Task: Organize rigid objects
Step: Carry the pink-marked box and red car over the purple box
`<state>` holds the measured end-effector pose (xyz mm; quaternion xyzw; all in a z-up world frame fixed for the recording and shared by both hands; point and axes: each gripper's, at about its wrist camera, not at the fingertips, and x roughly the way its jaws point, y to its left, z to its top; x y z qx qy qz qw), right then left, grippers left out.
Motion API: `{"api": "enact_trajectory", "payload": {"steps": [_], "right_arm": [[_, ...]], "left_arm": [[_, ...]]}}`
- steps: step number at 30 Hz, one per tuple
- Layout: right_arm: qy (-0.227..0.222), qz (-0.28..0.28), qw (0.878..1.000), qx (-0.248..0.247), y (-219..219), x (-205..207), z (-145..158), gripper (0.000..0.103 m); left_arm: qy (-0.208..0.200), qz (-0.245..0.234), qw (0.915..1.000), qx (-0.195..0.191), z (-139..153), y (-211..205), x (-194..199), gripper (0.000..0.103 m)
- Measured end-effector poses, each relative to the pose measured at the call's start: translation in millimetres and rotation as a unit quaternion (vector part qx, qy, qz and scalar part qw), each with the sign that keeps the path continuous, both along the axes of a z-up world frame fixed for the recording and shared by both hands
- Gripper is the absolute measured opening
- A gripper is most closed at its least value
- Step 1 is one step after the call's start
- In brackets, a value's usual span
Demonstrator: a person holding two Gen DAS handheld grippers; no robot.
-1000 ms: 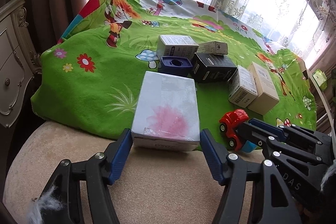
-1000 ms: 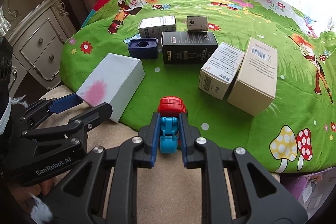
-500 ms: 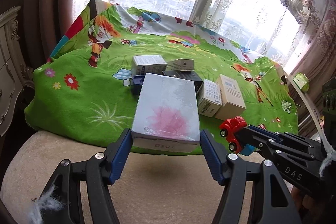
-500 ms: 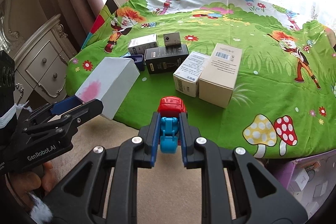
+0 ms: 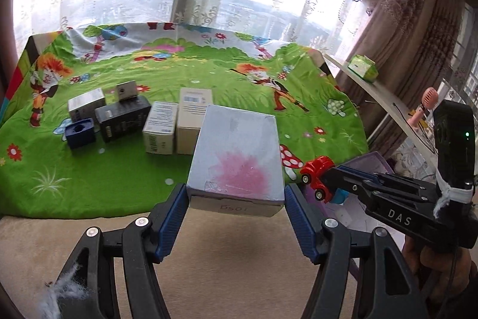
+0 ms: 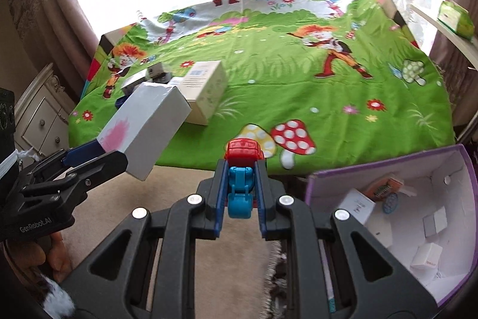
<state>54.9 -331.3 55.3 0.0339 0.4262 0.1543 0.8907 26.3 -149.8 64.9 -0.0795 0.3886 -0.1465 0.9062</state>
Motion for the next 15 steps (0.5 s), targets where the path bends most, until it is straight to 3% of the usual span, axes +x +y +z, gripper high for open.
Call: {"api": "enact_trajectory", "payload": {"steps": [8, 15], "right_arm": [[0.013, -0.104, 0.994, -0.013, -97, -15, -9, 0.021], [0.028, -0.174, 0.984, -0.012, -159, -22, -21, 0.021]], "left_arm": [[0.025, -0.118, 0.9927, -0.002, -3, -82, -4, 0.066], [0.047, -0.186, 0.9814, -0.006, -9, -131, -10, 0.066]]}}
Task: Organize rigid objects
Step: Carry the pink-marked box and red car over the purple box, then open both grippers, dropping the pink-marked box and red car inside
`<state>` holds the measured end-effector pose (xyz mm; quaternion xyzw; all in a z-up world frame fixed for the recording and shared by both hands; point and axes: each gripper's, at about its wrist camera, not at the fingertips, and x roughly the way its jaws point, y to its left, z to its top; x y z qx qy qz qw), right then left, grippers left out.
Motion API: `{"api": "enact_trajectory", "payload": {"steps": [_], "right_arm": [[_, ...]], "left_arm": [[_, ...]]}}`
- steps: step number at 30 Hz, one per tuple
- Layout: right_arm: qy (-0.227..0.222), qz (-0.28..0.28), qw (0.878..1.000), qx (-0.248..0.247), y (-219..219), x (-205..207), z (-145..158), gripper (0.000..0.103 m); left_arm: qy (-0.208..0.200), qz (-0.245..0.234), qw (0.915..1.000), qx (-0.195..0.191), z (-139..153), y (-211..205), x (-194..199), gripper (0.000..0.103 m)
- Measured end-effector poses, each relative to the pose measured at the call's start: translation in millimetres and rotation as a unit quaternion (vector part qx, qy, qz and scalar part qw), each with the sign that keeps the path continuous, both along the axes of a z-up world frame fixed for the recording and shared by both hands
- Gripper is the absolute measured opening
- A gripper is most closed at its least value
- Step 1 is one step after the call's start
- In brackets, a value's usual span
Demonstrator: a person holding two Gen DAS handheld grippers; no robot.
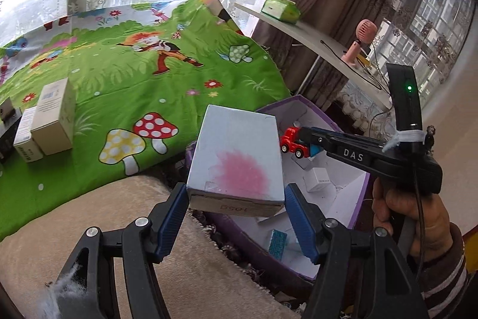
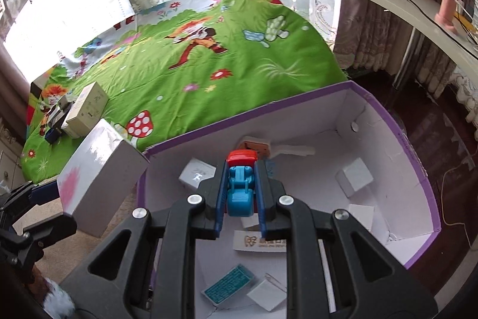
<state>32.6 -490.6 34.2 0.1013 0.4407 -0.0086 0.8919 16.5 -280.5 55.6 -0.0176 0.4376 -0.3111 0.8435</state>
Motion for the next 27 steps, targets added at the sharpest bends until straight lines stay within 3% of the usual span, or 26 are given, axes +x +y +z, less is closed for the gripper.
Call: {"api": "enact_trajectory", "payload": {"steps": [4, 7, 14, 15, 17, 19, 23, 27], "right_arm": [[-0.002, -0.024, 1.0, 0.0, -21, -4, 0, 0.021], [0.0, -0.034, 0.999, -0.004, -29, -3, -1, 0.021], [0.009, -0.05, 0.999, 0.004, -40, -1, -5, 0.023], [0.011, -0.052, 0.999, 0.003, -41, -1, -5, 0.026], [0.011, -0.055, 0.998, 0.002, -42, -1, -5, 0.055], [0.003, -0.062, 0.998, -0.002, -43, -3, -2, 0.067], [-0.001, -0.065, 0.998, -0.005, -44, -2, 3, 0.068], [-0.005, -0.059, 0.998, -0.015, -37, -1, 6, 0.071]], "left_arm": [[0.019, -0.043, 0.9989, -0.004, -7, -24, -1, 0.068], [0.023, -0.044, 0.9985, 0.024, -15, -31, -2, 0.073], [0.036, 0.011, 0.9992, -0.009, -12, -4, 5, 0.081], [0.035, 0.022, 0.999, -0.018, -11, 1, 7, 0.081], [0.026, 0.039, 0.9982, -0.038, -8, 11, 7, 0.081], [0.009, 0.045, 0.9973, -0.057, -3, 21, 7, 0.081], [-0.02, 0.065, 0.9962, -0.053, 6, 36, 9, 0.081], [-0.016, 0.082, 0.9948, -0.058, 7, 54, 14, 0.081]]}}
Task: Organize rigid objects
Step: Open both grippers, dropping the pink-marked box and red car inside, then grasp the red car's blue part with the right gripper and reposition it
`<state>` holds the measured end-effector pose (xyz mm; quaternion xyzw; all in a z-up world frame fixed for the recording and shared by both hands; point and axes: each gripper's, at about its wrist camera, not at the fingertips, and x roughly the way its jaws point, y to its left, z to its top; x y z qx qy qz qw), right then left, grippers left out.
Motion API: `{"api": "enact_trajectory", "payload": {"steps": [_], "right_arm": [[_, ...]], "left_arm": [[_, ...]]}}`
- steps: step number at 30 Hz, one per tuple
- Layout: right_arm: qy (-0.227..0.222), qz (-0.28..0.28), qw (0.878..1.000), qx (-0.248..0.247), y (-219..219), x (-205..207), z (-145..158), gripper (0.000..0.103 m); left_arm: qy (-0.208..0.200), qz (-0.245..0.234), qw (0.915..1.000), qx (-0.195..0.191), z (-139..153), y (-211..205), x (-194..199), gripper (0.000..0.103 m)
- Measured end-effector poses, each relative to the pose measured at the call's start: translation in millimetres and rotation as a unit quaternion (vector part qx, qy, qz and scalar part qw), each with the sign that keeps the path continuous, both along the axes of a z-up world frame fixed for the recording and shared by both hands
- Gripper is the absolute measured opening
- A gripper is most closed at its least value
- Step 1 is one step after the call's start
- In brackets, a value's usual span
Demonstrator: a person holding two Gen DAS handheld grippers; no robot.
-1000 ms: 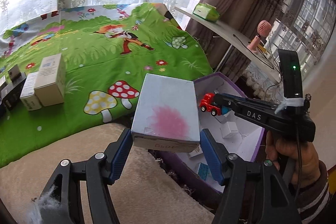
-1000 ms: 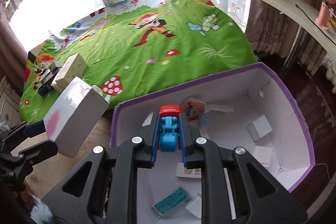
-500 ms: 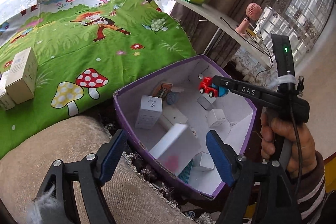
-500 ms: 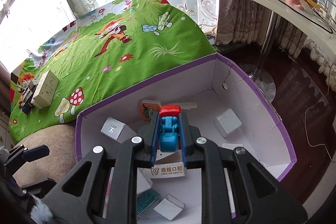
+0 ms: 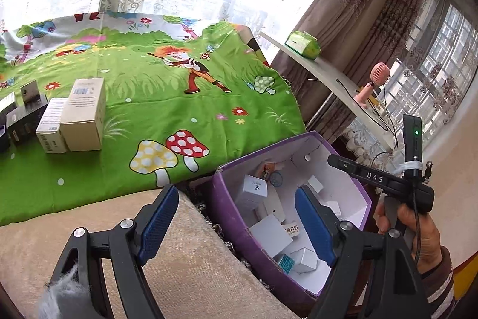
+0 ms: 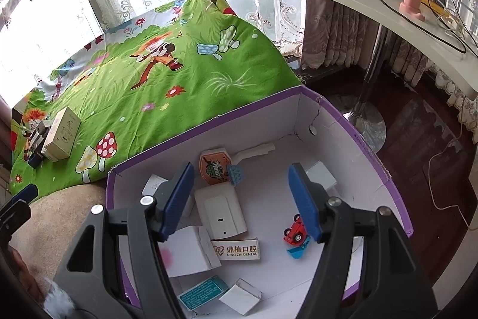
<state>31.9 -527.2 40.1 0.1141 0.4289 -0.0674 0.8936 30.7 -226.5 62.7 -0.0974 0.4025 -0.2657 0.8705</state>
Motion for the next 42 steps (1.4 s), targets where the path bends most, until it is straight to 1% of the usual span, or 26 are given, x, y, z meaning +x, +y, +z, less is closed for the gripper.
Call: {"api": "enact_trajectory", "payload": {"steps": [3, 5, 7, 10, 12, 13, 16, 18, 19, 20, 21, 22, 23, 24, 25, 27, 28, 30, 31, 33, 34, 37, 39, 42], "right_arm": [[-0.004, 0.008, 1.0, -0.007, 8, 1, 2, 0.076], [-0.011, 0.014, 1.0, -0.012, 10, 2, 4, 0.082], [-0.012, 0.009, 1.0, -0.02, 6, 1, 6, 0.084], [0.01, 0.0, 0.998, -0.057, -7, 0, 6, 0.084], [0.038, 0.003, 0.996, -0.086, -17, -3, 0, 0.084], [0.059, 0.01, 0.995, -0.084, -22, -3, -7, 0.084], [0.108, 0.025, 0.992, -0.061, -39, -11, -27, 0.077], [0.137, 0.034, 0.988, -0.068, -42, -17, -42, 0.069], [0.155, 0.045, 0.983, -0.083, -39, -19, -50, 0.062], [0.174, 0.065, 0.977, -0.105, -34, -20, -59, 0.059], [0.194, 0.086, 0.97, -0.121, -28, -20, -68, 0.058], [0.216, 0.108, 0.962, -0.13, -22, -20, -77, 0.055], [0.234, 0.131, 0.953, -0.139, -16, -20, -86, 0.047], [0.245, 0.149, 0.947, -0.145, -10, -22, -92, 0.045], [0.251, 0.161, 0.944, -0.142, -8, -22, -97, 0.045], [0.26, 0.169, 0.944, -0.108, -10, -20, -106, 0.043], [0.272, 0.167, 0.943, -0.095, -14, -20, -113, 0.039], [0.295, 0.16, 0.937, -0.102, -19, -20, -124, 0.039], [0.304, 0.156, 0.935, -0.096, -23, -20, -127, 0.039], [0.312, 0.157, 0.932, -0.098, -25, -22, -131, 0.04], [0.313, 0.156, 0.931, -0.1, -25, -21, -132, 0.04], [0.321, 0.15, 0.932, -0.078, -27, -17, -138, 0.04], [0.32, 0.141, 0.934, -0.079, -30, -15, -137, 0.04], [0.335, 0.133, 0.928, -0.097, -32, -12, -144, 0.039]], "left_arm": [[-0.011, 0.016, 0.9998, 0.002, 1, 15, 0, 0.081], [-0.016, 0.028, 0.9994, 0.013, 1, 26, 1, 0.081], [-0.021, 0.045, 0.9985, 0.023, 1, 37, 0, 0.081], [-0.02, 0.06, 0.998, 0.01, -1, 54, -1, 0.081], [-0.015, 0.06, 0.9981, 0.001, -3, 60, -1, 0.081], [-0.012, 0.06, 0.9981, -0.004, -5, 62, -1, 0.081], [-0.007, 0.056, 0.9984, -0.009, -8, 62, -1, 0.081], [-0.007, 0.05, 0.9987, -0.009, -9, 60, -1, 0.081], [-0.007, 0.049, 0.9988, -0.009, -9, 59, -1, 0.081], [-0.005, 0.047, 0.9988, -0.01, -10, 59, -1, 0.081], [-0.004, 0.047, 0.9988, -0.012, -11, 59, -1, 0.081], [-0.003, 0.047, 0.9988, -0.014, -11, 60, -1, 0.081], [-0.001, 0.048, 0.9987, -0.016, -12, 61, -1, 0.081], [0.0, 0.048, 0.9986, -0.019, -12, 62, -1, 0.081], [0.001, 0.049, 0.9985, -0.023, -13, 63, -1, 0.081], [0.005, 0.049, 0.9984, -0.028, -15, 64, 0, 0.081], [0.007, 0.049, 0.9984, -0.029, -15, 64, 0, 0.081], [0.009, 0.049, 0.9982, -0.034, -16, 66, 1, 0.081], [0.01, 0.049, 0.998, -0.037, -17, 67, 1, 0.081], [0.015, 0.048, 0.9978, -0.043, -19, 68, 3, 0.081], [0.019, 0.047, 0.9977, -0.046, -21, 68, 4, 0.081], [0.025, 0.047, 0.9972, -0.052, -24, 70, 6, 0.081], [0.028, 0.049, 0.9967, -0.058, -25, 72, 7, 0.081], [0.034, 0.048, 0.9962, -0.065, -28, 73, 9, 0.081]]}}
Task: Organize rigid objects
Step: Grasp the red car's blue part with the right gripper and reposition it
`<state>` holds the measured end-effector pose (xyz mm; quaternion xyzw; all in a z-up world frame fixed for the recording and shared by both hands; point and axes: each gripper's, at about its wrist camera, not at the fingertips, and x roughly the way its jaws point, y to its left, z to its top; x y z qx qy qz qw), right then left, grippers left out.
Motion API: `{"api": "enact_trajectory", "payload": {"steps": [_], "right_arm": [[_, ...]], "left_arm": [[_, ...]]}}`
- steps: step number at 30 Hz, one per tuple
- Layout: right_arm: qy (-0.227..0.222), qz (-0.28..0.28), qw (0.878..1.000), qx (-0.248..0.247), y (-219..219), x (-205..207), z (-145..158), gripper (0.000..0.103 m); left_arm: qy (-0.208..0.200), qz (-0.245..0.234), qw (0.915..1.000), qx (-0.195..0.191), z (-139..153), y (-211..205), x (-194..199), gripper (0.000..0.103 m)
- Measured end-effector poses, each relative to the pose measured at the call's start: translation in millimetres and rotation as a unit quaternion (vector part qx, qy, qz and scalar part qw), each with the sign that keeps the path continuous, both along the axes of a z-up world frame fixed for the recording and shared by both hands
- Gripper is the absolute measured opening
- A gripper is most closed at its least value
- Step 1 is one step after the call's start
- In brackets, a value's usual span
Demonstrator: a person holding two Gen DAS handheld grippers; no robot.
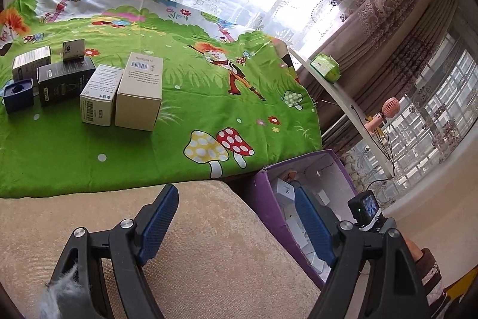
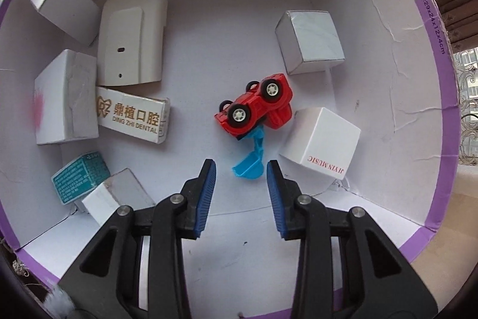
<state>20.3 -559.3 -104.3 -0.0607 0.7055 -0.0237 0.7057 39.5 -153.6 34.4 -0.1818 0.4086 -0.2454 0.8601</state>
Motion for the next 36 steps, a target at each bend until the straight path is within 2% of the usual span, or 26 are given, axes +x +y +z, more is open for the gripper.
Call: {"api": "enact_trajectory", "payload": {"steps": [1, 4, 7, 13, 18, 19, 30, 33, 34, 36], "right_arm": [[0.002, 0.002, 1.0, -0.004, 1, 0, -1, 0.03], [0.011, 0.012, 1.0, 0.002, 6, 4, -4, 0.026], [0.007, 0.018, 1.0, -0.004, 9, 7, 0, 0.026], [-0.058, -0.006, 0.998, 0.0, -3, 6, 38, 0.025], [-0.081, 0.005, 0.997, 0.01, 3, 13, 55, 0.024], [-0.083, 0.01, 0.996, 0.012, 6, 12, 55, 0.02], [-0.091, 0.023, 0.995, 0.018, 23, 35, 57, 0.019], [-0.095, 0.012, 0.995, 0.022, 17, 42, 69, 0.019], [-0.096, 0.008, 0.995, 0.026, 15, 40, 72, 0.02], [-0.105, 0.0, 0.994, 0.039, 11, 34, 81, 0.03]], "left_arm": [[0.002, 0.0, 1.0, -0.001, -1, 0, 0, 0.081], [0.007, 0.001, 1.0, -0.007, -3, 2, 2, 0.081], [0.011, 0.002, 0.9999, -0.011, -4, 3, 3, 0.081], [0.014, 0.001, 0.9998, -0.013, -5, 3, 3, 0.081], [0.015, 0.003, 0.9998, -0.014, -6, 4, 3, 0.081], [0.016, 0.003, 0.9998, -0.014, -6, 4, 3, 0.081], [0.021, 0.005, 0.9996, -0.017, -7, 5, 5, 0.081], [0.022, 0.005, 0.9996, -0.018, -8, 5, 4, 0.081], [0.022, 0.004, 0.9996, -0.017, -8, 5, 5, 0.081], [0.022, 0.004, 0.9996, -0.017, -8, 5, 4, 0.081]]}}
